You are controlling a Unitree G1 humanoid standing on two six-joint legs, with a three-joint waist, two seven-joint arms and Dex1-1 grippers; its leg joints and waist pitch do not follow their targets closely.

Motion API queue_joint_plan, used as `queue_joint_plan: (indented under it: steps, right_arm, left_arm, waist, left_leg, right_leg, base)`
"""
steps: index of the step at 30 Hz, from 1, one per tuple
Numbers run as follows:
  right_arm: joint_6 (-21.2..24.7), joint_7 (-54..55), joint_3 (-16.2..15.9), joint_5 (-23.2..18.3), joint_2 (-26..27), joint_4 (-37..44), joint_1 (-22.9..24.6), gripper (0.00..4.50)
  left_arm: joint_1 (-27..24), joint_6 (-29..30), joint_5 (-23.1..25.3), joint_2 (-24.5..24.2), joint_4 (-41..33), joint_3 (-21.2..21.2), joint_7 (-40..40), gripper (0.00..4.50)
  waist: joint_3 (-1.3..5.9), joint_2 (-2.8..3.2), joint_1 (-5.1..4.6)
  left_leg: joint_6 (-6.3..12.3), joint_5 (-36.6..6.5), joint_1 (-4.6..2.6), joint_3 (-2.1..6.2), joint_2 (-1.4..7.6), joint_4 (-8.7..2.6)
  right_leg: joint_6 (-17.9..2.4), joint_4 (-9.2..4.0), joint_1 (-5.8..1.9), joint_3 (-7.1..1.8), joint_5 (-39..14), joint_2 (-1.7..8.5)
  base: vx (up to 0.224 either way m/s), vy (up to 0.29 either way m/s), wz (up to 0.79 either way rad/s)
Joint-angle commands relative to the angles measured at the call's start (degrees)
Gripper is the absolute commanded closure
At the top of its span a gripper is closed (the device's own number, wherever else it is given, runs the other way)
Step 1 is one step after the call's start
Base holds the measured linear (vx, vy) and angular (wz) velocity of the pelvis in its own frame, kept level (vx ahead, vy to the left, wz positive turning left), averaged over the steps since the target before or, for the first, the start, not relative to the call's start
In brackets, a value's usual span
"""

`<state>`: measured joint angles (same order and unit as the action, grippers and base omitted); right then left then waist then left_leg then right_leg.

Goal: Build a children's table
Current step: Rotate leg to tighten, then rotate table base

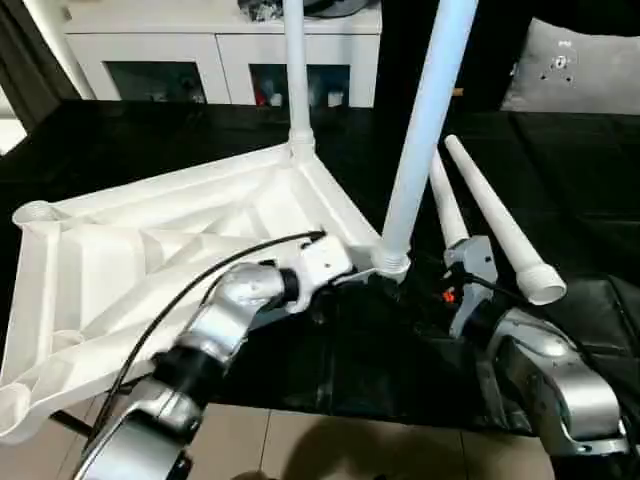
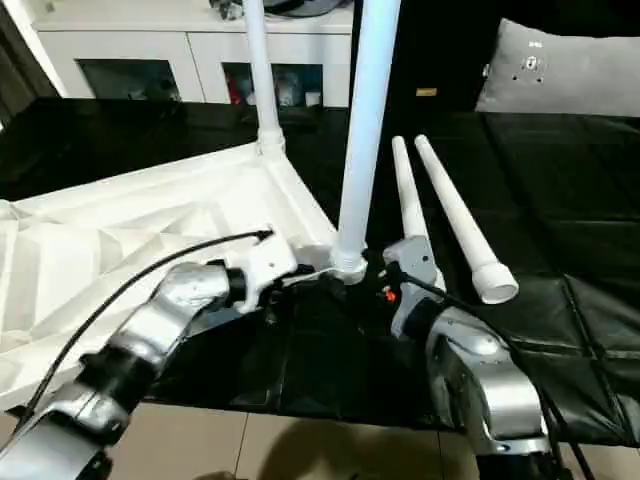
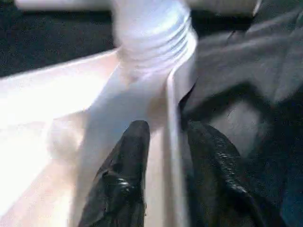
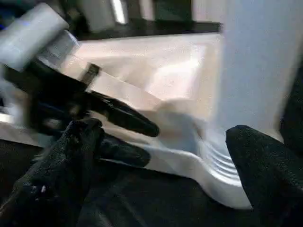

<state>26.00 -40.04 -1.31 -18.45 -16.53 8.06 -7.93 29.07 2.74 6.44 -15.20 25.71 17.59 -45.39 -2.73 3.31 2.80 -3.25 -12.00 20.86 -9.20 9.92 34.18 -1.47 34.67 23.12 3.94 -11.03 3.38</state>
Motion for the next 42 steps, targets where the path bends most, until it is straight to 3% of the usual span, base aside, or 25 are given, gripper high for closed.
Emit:
queue_joint_plan:
  steps: [1, 3, 4, 8, 11, 12, 13, 14, 15, 20, 22, 25, 26, 27, 29, 30, 31, 32, 39, 42]
  right_arm:
    - [0.6, -2.1, -0.2, -2.1, -0.9, 1.0, -1.7, 0.00]
    - [0.5, -3.3, -0.3, -2.5, -1.2, 0.5, -2.5, 0.00]
    - [-0.2, -5.6, -0.8, -2.3, -2.0, -2.1, -4.7, 0.00]
    - [-1.4, -7.9, -1.2, -1.7, -2.9, -6.0, -7.6, 0.00]
    - [-4.7, -9.5, -1.5, 0.7, -4.3, -14.4, -12.9, 0.00]
    - [-5.9, -9.6, -1.5, 1.4, -4.7, -16.8, -14.3, 0.00]
    - [-9.4, -7.3, -0.3, 2.8, -4.5, -23.6, -18.8, 0.00]
    - [-9.5, -7.2, -0.2, 2.8, -4.4, -23.8, -19.0, 0.00]
    - [-11.6, -5.1, 1.1, 3.2, -3.8, -28.4, -22.1, 0.00]
    - [-17.9, -1.7, 2.6, 3.8, -1.1, -37.3, -26.3, 0.00]
    - [-18.6, -2.0, 2.2, 3.8, -0.3, -37.4, -25.9, 0.00]
    - [-19.1, -2.9, 1.4, 3.9, 0.5, -36.5, -24.8, 0.00]
    - [-18.4, -3.7, 0.6, 3.8, 0.9, -34.5, -23.4, 0.00]
    - [-17.7, -4.5, -1.5, 3.9, 1.7, -30.5, -19.9, 0.00]
    - [-17.3, -4.6, -2.3, 3.9, 2.1, -29.0, -18.5, 0.00]
    - [-16.8, -4.1, -3.4, 4.1, 2.6, -27.3, -16.7, 0.00]
    - [-16.4, -3.5, -4.1, 4.2, 3.0, -26.2, -15.5, 0.00]
    - [-16.0, -3.3, -4.5, 4.3, 3.1, -25.5, -14.8, 0.00]
    - [-6.3, 0.4, -8.9, 8.0, 2.5, -21.0, -10.6, 0.00]
    - [-4.7, 3.3, -9.1, 9.4, 3.5, -20.8, -10.3, 0.00]
  left_arm:
    - [-2.4, 3.1, 0.1, -3.3, -3.7, -2.6, 0.0, 2.67]
    - [-3.9, 5.0, -1.3, -4.4, -6.5, -4.2, -0.5, 2.58]
    - [-6.5, 7.7, -3.5, -6.7, -11.5, -6.8, -1.8, 2.58]
    - [-8.9, 10.3, -5.4, -8.7, -16.4, -9.0, -3.1, 2.58]
    - [-11.3, 13.4, -6.6, -11.1, -21.4, -10.6, -3.2, 2.58]
    - [-11.8, 14.2, -6.7, -11.6, -22.6, -11.0, -3.1, 2.58]
    - [-12.7, 16.0, -6.8, -12.4, -24.6, -12.2, -2.2, 2.58]
    - [-12.7, 16.0, -6.8, -12.4, -24.6, -12.2, -2.2, 2.58]
    - [-13.1, 17.5, -7.1, -12.8, -26.0, -13.0, -1.4, 2.58]
    - [-13.1, 20.8, -6.9, -13.4, -28.0, -14.4, 1.2, 2.58]
    - [-12.9, 21.8, -6.7, -13.6, -28.2, -14.8, 2.0, 2.58]
    - [-12.5, 23.0, -6.0, -13.9, -28.1, -15.5, 3.3, 2.58]
    - [-12.1, 23.7, -5.7, -14.2, -27.7, -16.2, 4.2, 2.84]
    - [-11.1, 25.2, -3.6, -15.0, -25.8, -17.4, 7.5, 2.92]
    - [-10.7, 25.7, -2.6, -15.6, -24.9, -17.6, 8.6, 2.97]
    - [-10.3, 26.7, -1.5, -16.4, -23.9, -17.8, 10.1, 2.97]
    - [-10.0, 27.4, -1.0, -16.7, -23.3, -17.9, 10.9, 3.28]
    - [-9.9, 27.6, -0.8, -17.0, -22.9, -18.0, 11.3, 3.28]
    - [-9.2, 29.5, 3.5, -21.5, -17.6, -17.7, 15.0, 3.74]
    - [-8.9, 29.2, 5.7, -23.8, -14.9, -16.8, 15.9, 4.04]
  waist:
    - [3.35, -0.44, 0.26]
    - [3.20, -0.26, 0.06]
    - [3.20, -0.31, 0.13]
    - [2.97, -0.22, -0.08]
    - [3.20, -0.48, 0.09]
    - [3.16, -0.37, 0.10]
    - [3.05, -0.63, 0.13]
    - [3.06, -0.46, 0.04]
    - [3.07, -0.59, 0.20]
    - [3.55, -0.62, 0.77]
    - [3.70, -0.62, 0.83]
    - [3.64, -0.62, 0.79]
    - [3.61, -0.17, 0.82]
    - [3.48, -0.42, 0.73]
    - [3.55, -0.08, 0.71]
    - [3.47, -0.18, 0.62]
    - [3.45, -0.08, 0.72]
    - [3.40, 0.07, 0.57]
    - [3.46, 0.18, 0.74]
    - [3.43, 0.35, 0.67]
  left_leg:
    - [4.62, -6.7, 0.35, 1.05, 2.99, -3.86]
    - [4.03, -7.9, 0.13, 0.93, 3.06, -3.89]
    - [3.53, -8.5, 0.15, 1.02, 3.10, -3.95]
    - [3.16, -9.3, -0.02, 0.82, 2.96, -3.97]
    - [2.83, -8.5, 0.17, 1.02, 2.99, -3.87]
    - [2.59, -8.7, -0.09, 0.89, 2.90, -3.72]
    - [2.78, -8.5, 0.02, 0.80, 2.80, -3.67]
    - [2.65, -8.6, -0.04, 0.81, 2.79, -3.68]
    - [2.56, -8.0, -0.10, 0.66, 2.72, -3.59]
    - [3.71, -4.6, -0.08, 0.58, 2.70, -3.27]
    - [4.62, -3.1, 0.15, 0.60, 2.68, -3.15]
    - [5.41, -3.4, 0.20, 0.60, 2.60, -3.09]
    - [5.35, -3.7, 0.18, 0.68, 2.58, -3.11]
    - [5.23, -4.7, 0.19, 0.59, 2.61, -3.15]
    - [5.01, -5.2, 0.18, 0.77, 2.60, -3.24]
    - [4.73, -6.0, 0.09, 0.77, 2.55, -3.34]
    - [4.21, -6.5, -0.06, 0.84, 2.64, -3.41]
    - [3.96, -6.7, 0.10, 0.92, 2.63, -3.50]
    - [2.66, -7.2, -0.06, 1.04, 2.54, -3.58]
    - [2.30, -7.3, -0.07, 1.08, 2.43, -3.62]
  right_leg:
    - [-11.3, -4.32, -3.76, -2.89, -8.2, 4.88]
    - [-11.3, -4.50, -3.55, -2.96, -10.9, 4.85]
    - [-11.3, -4.39, -3.57, -2.97, -12.4, 4.97]
    - [-11.1, -4.69, -3.14, -3.06, -14.1, 4.63]
    - [-12.1, -4.05, -3.34, -2.96, -12.8, 4.95]
    - [-12.3, -4.16, -3.08, -2.90, -13.4, 4.79]
    - [-12.2, -4.17, -3.15, -2.97, -13.9, 4.78]
    - [-12.5, -4.18, -3.01, -2.94, -14.3, 4.88]
    - [-12.0, -4.32, -3.07, -2.95, -14.5, 4.72]
    - [-13.3, -3.42, -3.17, -2.88, -8.1, 4.50]
    - [-14.1, -2.99, -3.43, -2.85, -4.7, 4.50]
    - [-14.1, -3.05, -3.48, -2.74, -4.5, 4.44]
    - [-14.1, -3.09, -3.46, -2.70, -5.1, 4.45]
    - [-13.7, -3.33, -3.42, -2.73, -6.1, 4.37]
    - [-12.8, -3.34, -3.48, -2.63, -6.7, 4.30]
    - [-12.2, -3.66, -3.42, -2.61, -8.0, 4.23]
    - [-12.0, -3.74, -3.31, -2.65, -9.0, 4.28]
    - [-11.9, -3.69, -3.39, -2.65, -9.3, 4.26]
    - [-11.3, -3.75, -3.21, -2.81, -9.7, 4.31]
    - [-11.1, -3.79, -3.07, -2.82, -9.4, 4.25]
  base:
    - [0.000, 0.000, 0.00]
    - [0.000, 0.000, 0.00]
    - [0.000, 0.000, 0.00]
    - [0.000, 0.000, 0.00]
    - [0.000, 0.000, 0.00]
    - [0.000, 0.000, 0.00]
    - [0.000, 0.000, 0.00]
    - [0.000, 0.000, 0.00]
    - [0.000, 0.000, 0.00]
    - [0.000, 0.000, 0.00]
    - [0.000, 0.000, 0.00]
    - [0.000, 0.000, 0.00]
    - [0.000, 0.000, 0.00]
    - [0.000, 0.000, 0.00]
    - [0.000, 0.000, 0.00]
    - [0.000, 0.000, 0.00]
    - [0.000, 0.000, 0.00]
    - [0.000, 0.000, 0.00]
    - [0.000, 0.000, 0.00]
    - [0.000, 0.000, 0.00]
